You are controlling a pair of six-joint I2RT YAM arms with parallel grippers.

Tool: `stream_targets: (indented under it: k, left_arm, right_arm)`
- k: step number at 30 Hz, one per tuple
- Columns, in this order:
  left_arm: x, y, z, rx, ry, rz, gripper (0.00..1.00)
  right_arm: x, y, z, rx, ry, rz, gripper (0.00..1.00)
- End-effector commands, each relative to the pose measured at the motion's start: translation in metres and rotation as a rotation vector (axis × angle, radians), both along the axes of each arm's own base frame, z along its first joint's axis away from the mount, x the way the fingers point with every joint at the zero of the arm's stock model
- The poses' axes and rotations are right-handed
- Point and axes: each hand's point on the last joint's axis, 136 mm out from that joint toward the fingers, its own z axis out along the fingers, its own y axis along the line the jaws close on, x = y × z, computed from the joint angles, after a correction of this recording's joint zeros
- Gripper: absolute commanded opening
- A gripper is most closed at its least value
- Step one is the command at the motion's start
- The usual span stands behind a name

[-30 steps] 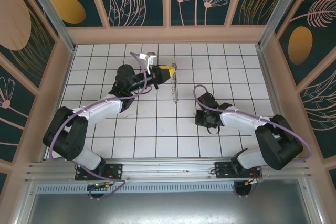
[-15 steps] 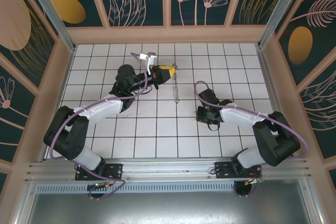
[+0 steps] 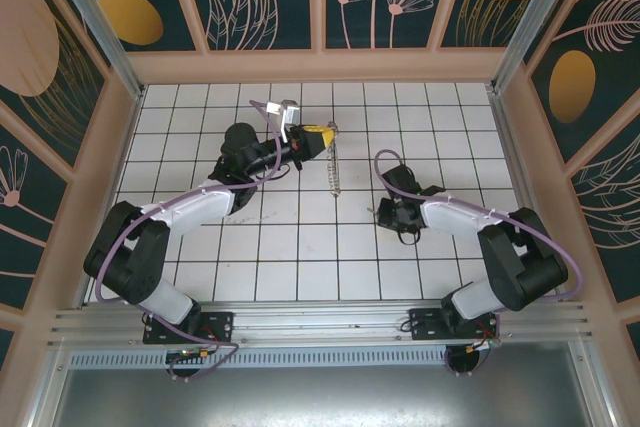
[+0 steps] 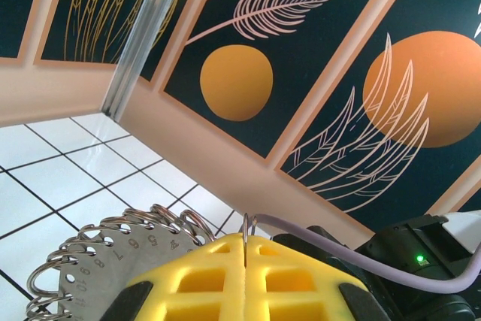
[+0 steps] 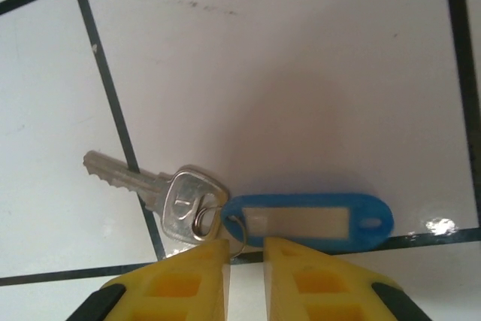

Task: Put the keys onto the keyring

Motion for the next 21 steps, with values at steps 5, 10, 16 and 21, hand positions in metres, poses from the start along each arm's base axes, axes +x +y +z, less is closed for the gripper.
stream_targets:
  k: [5, 10, 16, 21]
  left_arm:
    - [-0.003, -0.002, 0.013, -0.035, -0.062, -0.013, 0.0]
    - [-0.003, -0.002, 0.013, -0.035, -0.062, -0.013, 0.0]
    - [-0.003, -0.002, 0.013, -0.036, -0.062, -0.013, 0.0]
    - [-0.003, -0.002, 0.013, -0.038, -0.061, -0.013, 0.0]
  right_arm:
    - [0.005, 0.0, 0.002, 0.025, -0.012, 0.006, 0.08]
    - [0.007, 0.005, 0.005, 0.055, -0.021, 0.015, 0.0]
    - [0.007, 0.009, 0.015, 0.125, -0.036, -0.011, 0.02]
    - [0.001, 0.009, 0.022, 0.175, -0.039, -0.049, 0.27]
